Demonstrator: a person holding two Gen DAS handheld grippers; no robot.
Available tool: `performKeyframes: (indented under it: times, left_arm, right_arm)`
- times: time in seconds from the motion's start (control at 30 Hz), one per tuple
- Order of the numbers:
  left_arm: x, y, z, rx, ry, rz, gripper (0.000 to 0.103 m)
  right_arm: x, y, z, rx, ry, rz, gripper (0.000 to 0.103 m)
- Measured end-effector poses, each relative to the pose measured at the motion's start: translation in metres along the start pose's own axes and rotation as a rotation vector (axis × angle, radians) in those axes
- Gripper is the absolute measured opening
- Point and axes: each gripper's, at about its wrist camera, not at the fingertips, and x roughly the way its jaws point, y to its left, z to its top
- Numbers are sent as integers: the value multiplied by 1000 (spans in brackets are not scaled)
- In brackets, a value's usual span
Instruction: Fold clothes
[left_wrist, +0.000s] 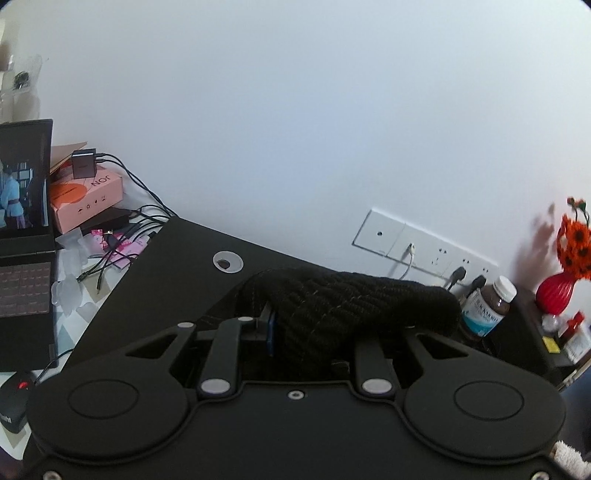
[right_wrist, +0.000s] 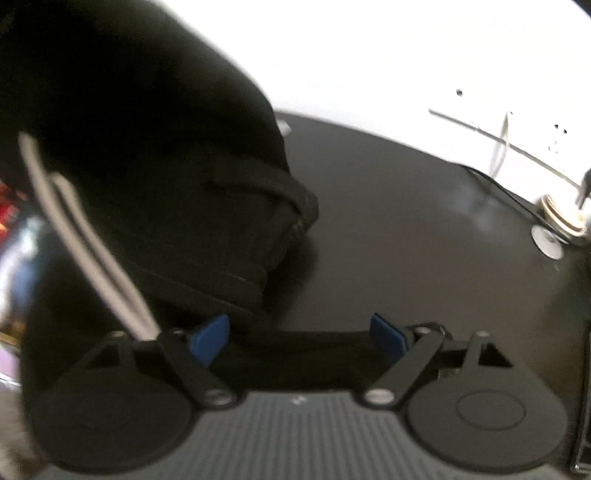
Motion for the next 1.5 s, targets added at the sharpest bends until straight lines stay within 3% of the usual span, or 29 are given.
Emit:
performKeyframes:
  times: [0.07, 0.37, 0.47, 0.6, 0.7, 0.77, 0.83, 0.87, 0.93, 0.97, 1.07, 1.17, 1.4, 1.5]
  left_arm:
    - [-2, -1, 2, 8, -7, -3, 20]
    - [-15, -14, 12, 39, -43, -33, 20]
    - [-23, -18, 15, 40, -62, -44, 20]
    - [-34, -25, 24, 22, -78, -98, 20]
    - [-44, -40, 27, 64, -103, -143, 20]
    - [-50, -49, 28, 85, -122, -171, 20]
    - [-56, -56, 31, 97, -140, -199, 20]
    - [-59, -59, 32, 101, -149, -210, 20]
    - [-62, -62, 37, 94, -158, -224, 20]
    - [-62, -61, 41, 82, -160, -235, 20]
    - [-63, -64, 56, 54, -178, -263, 20]
    - [-62, -73, 77, 25, -209, -320, 20]
    - [-55, -149, 164, 39, -323, -523, 19]
    - [-57, -170, 203, -5, -366, -614, 19]
  right_arm:
    - [-9, -3, -2, 11, -28, 65, 85]
    - [26, 26, -5, -71, -3, 76, 84]
    - [23, 23, -3, 15, -93, 49, 84]
    - [11, -14, -2, 421, -308, 89, 77]
    - [9, -44, -9, 773, -393, 221, 60]
    - [12, -51, -9, 893, -387, 322, 56]
    - [19, -48, -3, 902, -304, 375, 53]
    - [23, -48, -2, 914, -267, 399, 44]
    - [27, -53, -8, 1058, -243, 500, 26]
    - [27, -56, -11, 1136, -240, 550, 24]
    - [-2, -76, -10, 1285, -409, 626, 20]
    - [-57, -96, 7, 1307, -651, 681, 18]
    - [-225, -133, 100, 1085, -1107, 571, 16]
    - [-310, -128, 140, 934, -1305, 435, 16]
